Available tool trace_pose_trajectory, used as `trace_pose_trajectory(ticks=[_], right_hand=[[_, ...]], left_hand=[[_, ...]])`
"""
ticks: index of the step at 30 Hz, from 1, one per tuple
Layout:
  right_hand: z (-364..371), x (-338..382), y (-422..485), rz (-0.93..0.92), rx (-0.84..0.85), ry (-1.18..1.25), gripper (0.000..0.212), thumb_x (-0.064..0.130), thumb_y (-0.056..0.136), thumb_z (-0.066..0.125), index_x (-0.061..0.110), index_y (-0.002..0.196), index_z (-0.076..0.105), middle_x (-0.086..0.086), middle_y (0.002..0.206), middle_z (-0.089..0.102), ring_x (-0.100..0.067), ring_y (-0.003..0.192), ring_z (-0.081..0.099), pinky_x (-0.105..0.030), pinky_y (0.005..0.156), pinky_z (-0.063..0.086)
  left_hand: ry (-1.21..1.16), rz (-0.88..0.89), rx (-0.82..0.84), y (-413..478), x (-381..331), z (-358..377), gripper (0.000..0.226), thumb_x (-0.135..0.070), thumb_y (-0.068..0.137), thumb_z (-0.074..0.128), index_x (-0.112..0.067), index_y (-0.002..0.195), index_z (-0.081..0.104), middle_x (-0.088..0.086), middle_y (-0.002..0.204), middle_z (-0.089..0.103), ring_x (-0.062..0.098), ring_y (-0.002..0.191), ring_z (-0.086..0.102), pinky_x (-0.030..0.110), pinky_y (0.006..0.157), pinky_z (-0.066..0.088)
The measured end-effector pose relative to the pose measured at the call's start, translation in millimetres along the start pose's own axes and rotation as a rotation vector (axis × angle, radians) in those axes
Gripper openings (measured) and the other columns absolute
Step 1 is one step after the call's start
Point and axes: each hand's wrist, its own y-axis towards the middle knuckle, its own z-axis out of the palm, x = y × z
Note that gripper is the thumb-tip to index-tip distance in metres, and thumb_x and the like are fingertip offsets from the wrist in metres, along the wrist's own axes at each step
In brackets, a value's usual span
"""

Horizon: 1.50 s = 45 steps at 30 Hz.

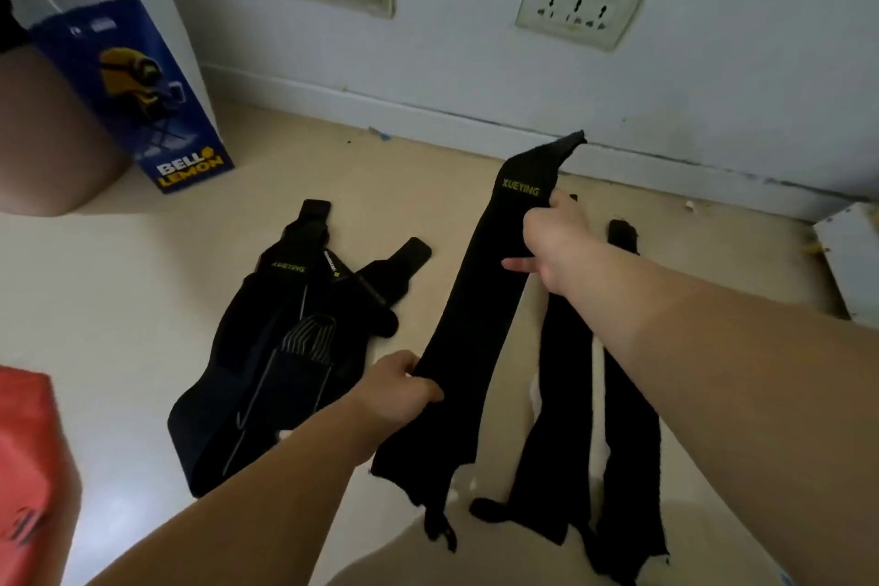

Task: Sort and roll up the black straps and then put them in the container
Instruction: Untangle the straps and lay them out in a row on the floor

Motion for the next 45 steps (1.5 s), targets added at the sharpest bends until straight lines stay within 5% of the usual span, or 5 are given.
trace_pose_trajectory(ticks=[6,12,20,40,45], right_hand=[[5,-53,63,-0.075,-0.006,-0.515,0.083,0.019,0.104,0.059,0.032,0.169,0.01,-0.013,0.172,0.017,-0.038,0.148,0.037,-0.046,0.119,0.042],[3,-120,57,-0.123,0.368,-1.039,0.059,0.027,0.109,0.052,0.02,0.164,0.033,-0.014,0.167,0.027,-0.033,0.147,0.037,-0.038,0.12,0.039],[10,-172,32,-0.125,0.498,-1.246,0.102,0.059,0.097,0.067,0.036,0.169,-0.001,0.0,0.173,-0.032,-0.032,0.16,-0.025,-0.053,0.132,0.006],[-74,-165,46,-0.043,0.54,-1.29,0.082,0.056,0.102,0.061,0.046,0.168,0.013,0.002,0.173,-0.03,-0.034,0.161,-0.024,-0.054,0.131,0.006],[-34,-131,38,-0.154,0.524,-1.44,0.063,0.047,0.107,0.051,0.023,0.163,0.037,-0.014,0.171,0.021,-0.038,0.152,0.029,-0.047,0.121,0.037]], left_hand=[[0.022,-0.017,0.002,44,24,28,0.033,-0.017,0.099,0.068,-0.019,0.126,0.049,0.009,0.107,0.071,0.024,0.095,0.073,0.032,0.077,0.063],[0.153,-0.051,-0.062,61,51,33,0.045,-0.013,0.092,0.071,-0.021,0.13,0.048,0.005,0.103,0.067,0.023,0.099,0.069,0.041,0.091,0.061],[0.061,0.008,-0.121,57,56,48,0.02,-0.006,0.099,0.057,-0.021,0.111,0.051,0.008,0.104,0.069,0.033,0.091,0.073,0.054,0.073,0.065],[0.383,0.177,0.143,70,21,114,0.052,-0.008,0.096,0.062,-0.017,0.145,0.049,0.002,0.126,0.067,0.022,0.115,0.065,0.037,0.102,0.055],[0.411,0.184,-0.06,58,0,75,0.051,-0.02,0.102,0.061,-0.015,0.151,0.048,0.006,0.138,0.06,0.025,0.117,0.063,0.025,0.087,0.048]])
